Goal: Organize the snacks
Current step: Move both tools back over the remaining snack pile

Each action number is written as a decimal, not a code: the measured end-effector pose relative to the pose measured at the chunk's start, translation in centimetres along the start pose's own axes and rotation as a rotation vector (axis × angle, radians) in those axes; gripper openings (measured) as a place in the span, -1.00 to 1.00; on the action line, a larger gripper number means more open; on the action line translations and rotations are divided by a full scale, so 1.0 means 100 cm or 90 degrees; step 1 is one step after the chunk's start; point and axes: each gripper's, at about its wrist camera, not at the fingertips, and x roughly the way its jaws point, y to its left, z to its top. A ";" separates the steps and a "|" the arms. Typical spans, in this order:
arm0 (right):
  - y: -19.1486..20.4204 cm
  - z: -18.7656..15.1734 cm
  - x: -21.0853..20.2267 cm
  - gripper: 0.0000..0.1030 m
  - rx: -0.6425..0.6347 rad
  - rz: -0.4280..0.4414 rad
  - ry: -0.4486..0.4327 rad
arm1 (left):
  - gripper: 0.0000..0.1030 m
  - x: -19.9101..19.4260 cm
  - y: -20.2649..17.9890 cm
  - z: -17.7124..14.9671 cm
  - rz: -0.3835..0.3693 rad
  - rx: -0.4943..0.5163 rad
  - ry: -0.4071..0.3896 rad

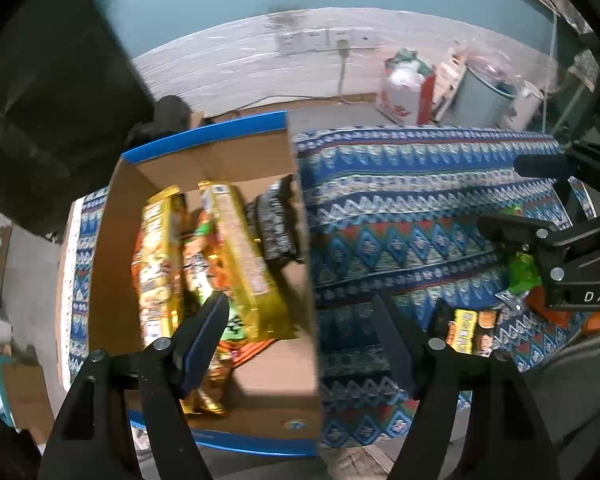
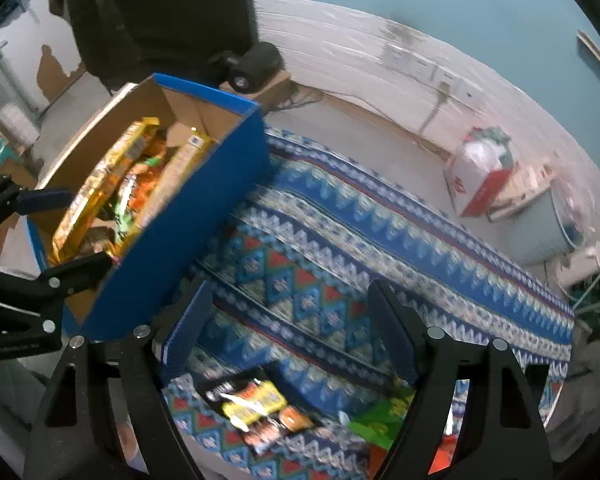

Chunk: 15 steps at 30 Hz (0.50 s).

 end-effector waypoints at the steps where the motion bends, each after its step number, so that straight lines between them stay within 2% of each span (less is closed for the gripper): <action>1: -0.006 -0.005 -0.002 0.55 0.005 -0.002 0.001 | 0.47 0.000 -0.005 0.000 -0.001 0.006 0.000; 15: -0.076 -0.061 -0.013 0.55 0.073 -0.039 0.031 | 0.52 0.013 -0.083 -0.001 -0.029 0.093 0.038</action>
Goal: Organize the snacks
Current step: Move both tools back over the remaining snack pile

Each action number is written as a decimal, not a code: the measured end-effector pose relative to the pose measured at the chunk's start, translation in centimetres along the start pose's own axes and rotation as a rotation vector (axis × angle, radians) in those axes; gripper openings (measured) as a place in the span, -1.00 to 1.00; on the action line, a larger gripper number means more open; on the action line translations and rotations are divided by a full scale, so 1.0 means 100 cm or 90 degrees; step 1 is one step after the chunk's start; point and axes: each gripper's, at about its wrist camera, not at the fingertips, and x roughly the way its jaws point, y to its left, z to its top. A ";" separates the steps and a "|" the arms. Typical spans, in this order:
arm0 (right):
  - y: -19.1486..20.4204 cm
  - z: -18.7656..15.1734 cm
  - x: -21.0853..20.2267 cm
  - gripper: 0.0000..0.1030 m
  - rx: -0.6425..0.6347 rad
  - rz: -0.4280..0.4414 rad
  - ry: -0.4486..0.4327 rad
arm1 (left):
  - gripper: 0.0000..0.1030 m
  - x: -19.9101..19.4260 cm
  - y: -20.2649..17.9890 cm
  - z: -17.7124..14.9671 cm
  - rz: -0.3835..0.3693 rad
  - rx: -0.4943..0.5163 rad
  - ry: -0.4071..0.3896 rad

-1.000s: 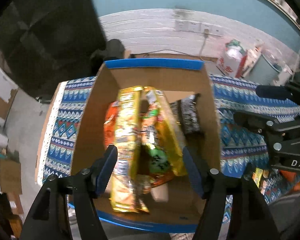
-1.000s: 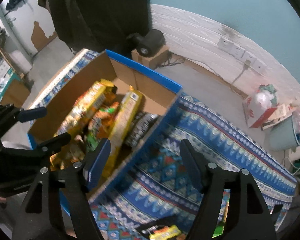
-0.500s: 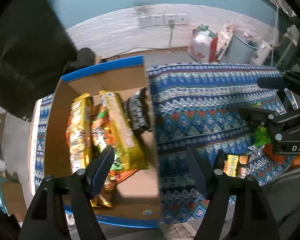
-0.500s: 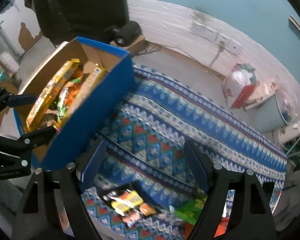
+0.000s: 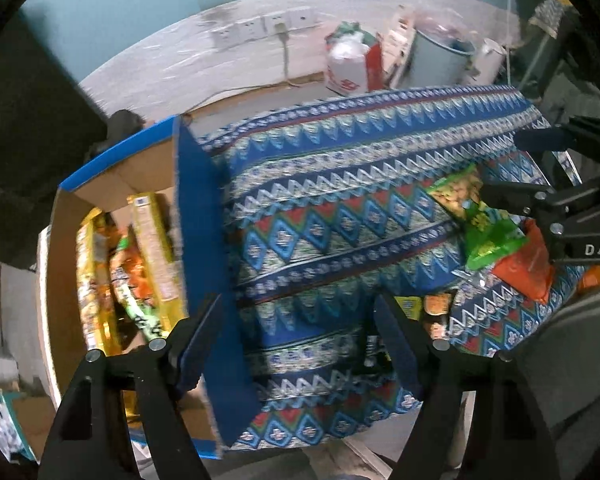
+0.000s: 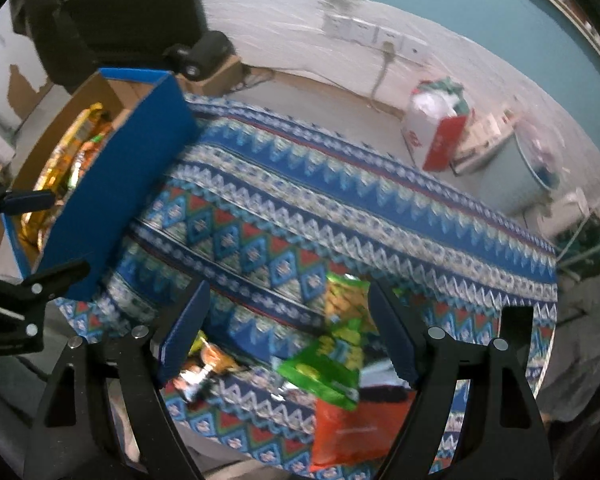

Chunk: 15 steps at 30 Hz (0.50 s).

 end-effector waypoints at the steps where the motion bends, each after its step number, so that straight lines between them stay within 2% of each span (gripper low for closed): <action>1: -0.005 -0.003 0.002 0.55 0.006 -0.002 0.004 | 0.52 0.002 -0.006 0.001 -0.002 0.007 0.003; 15: -0.048 -0.040 0.055 0.55 0.072 -0.017 0.090 | 0.52 0.047 -0.039 0.016 -0.011 0.042 0.050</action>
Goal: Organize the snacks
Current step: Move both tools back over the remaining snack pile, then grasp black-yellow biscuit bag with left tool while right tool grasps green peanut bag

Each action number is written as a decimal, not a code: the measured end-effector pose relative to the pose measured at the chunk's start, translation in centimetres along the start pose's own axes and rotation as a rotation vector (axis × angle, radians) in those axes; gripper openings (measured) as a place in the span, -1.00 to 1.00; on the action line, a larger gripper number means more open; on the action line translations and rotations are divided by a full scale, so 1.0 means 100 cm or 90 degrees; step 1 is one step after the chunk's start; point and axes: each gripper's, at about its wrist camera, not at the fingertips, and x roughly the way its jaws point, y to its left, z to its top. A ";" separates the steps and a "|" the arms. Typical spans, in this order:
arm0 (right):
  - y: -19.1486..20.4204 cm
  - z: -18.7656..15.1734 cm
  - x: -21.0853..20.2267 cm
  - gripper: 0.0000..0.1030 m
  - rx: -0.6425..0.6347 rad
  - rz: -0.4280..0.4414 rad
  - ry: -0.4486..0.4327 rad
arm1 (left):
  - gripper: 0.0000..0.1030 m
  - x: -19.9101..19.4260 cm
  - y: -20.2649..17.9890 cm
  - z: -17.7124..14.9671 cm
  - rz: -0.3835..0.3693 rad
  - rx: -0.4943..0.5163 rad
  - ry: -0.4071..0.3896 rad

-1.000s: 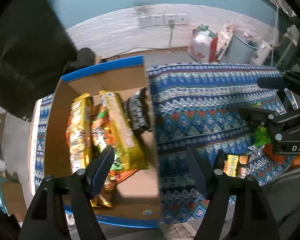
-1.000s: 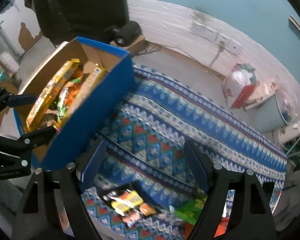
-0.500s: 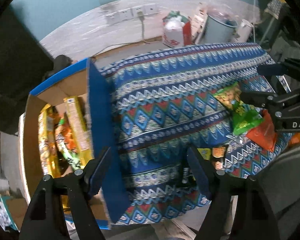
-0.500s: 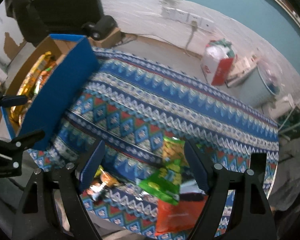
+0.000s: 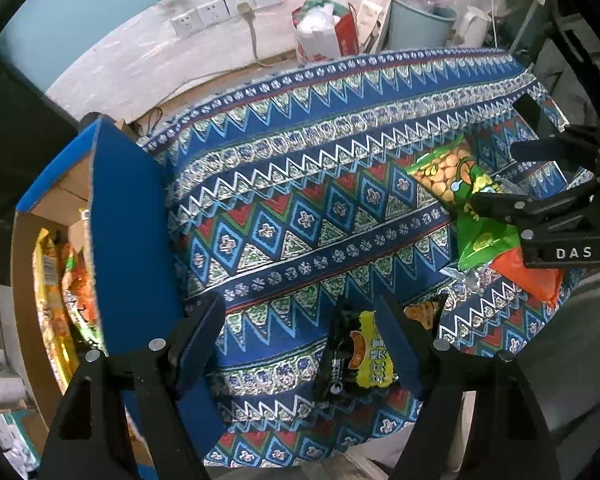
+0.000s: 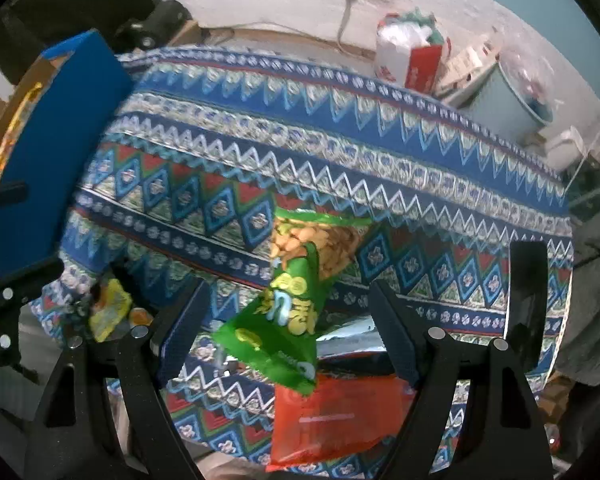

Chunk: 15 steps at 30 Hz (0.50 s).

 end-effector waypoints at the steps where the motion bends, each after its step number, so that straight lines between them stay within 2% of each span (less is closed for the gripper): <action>1: -0.002 0.000 0.005 0.55 0.003 -0.004 0.005 | 0.52 0.003 0.000 0.001 -0.001 0.000 0.003; 15: -0.015 0.007 0.053 0.55 0.030 -0.003 0.054 | 0.52 0.039 0.007 0.014 -0.008 -0.014 0.038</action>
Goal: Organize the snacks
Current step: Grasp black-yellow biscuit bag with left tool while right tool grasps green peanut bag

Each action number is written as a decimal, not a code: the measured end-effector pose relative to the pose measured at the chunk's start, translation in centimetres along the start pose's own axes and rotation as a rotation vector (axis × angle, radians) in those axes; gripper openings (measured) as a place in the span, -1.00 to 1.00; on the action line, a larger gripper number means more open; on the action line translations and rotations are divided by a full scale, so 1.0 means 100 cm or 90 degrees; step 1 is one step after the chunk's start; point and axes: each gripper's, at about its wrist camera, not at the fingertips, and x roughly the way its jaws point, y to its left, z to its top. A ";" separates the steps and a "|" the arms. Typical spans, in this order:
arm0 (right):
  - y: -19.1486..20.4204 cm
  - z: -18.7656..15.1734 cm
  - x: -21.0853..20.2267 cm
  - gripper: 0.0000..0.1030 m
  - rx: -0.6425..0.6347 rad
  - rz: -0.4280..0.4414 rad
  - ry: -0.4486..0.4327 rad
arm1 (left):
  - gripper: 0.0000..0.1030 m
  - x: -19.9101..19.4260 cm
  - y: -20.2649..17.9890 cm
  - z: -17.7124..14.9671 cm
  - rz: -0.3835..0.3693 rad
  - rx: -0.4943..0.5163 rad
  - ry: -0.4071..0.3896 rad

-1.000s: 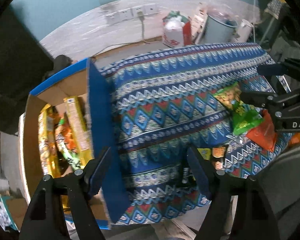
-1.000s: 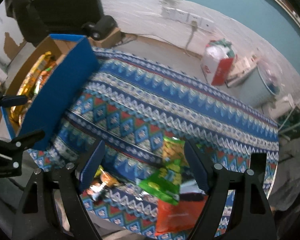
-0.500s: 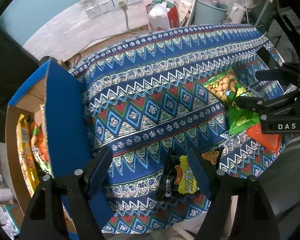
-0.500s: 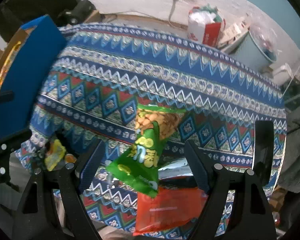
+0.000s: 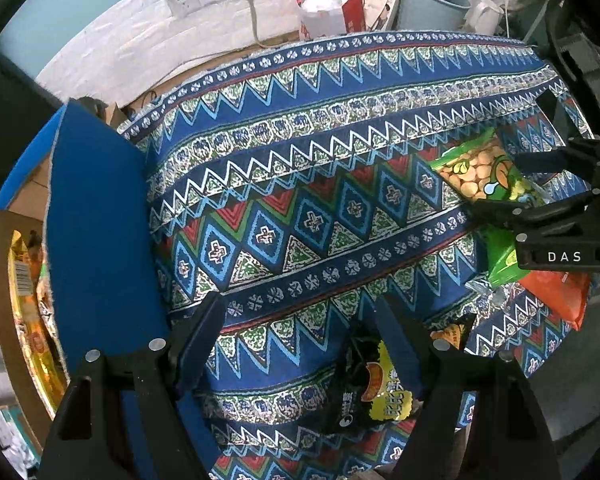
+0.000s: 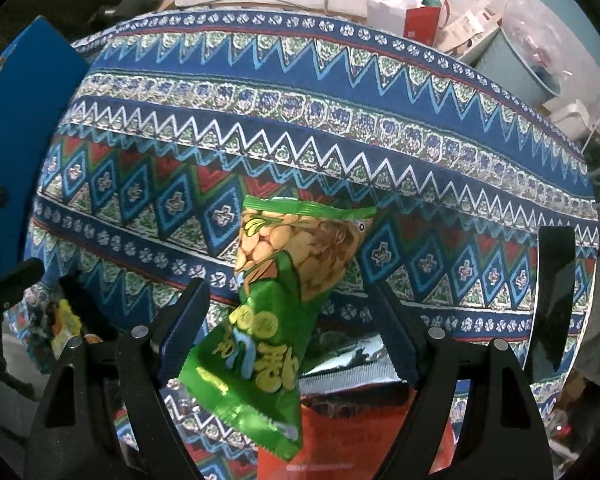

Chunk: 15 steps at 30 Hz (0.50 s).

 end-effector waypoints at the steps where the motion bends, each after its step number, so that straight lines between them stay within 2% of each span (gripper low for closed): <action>1: 0.001 0.000 0.002 0.55 -0.002 0.000 0.001 | 0.52 0.001 0.000 0.000 -0.004 -0.002 0.004; 3: 0.005 0.000 0.006 0.46 -0.013 0.001 0.002 | 0.53 0.002 -0.002 0.001 -0.018 -0.007 0.009; 4: 0.005 0.000 0.007 0.21 -0.021 0.001 0.001 | 0.55 0.002 -0.003 0.001 -0.026 -0.009 0.012; 5: 0.008 -0.001 0.007 0.05 -0.031 -0.001 0.002 | 0.57 0.002 -0.005 0.001 -0.034 -0.009 0.013; 7: 0.013 -0.002 0.006 -0.03 -0.055 -0.009 -0.001 | 0.57 0.000 -0.011 -0.001 -0.040 -0.004 0.013; 8: 0.014 -0.002 0.005 -0.21 -0.062 -0.012 -0.005 | 0.57 0.000 -0.013 -0.002 -0.040 -0.001 0.013; 15: 0.012 -0.004 -0.014 -0.28 -0.067 -0.011 -0.046 | 0.69 -0.004 -0.032 -0.019 -0.048 0.031 0.023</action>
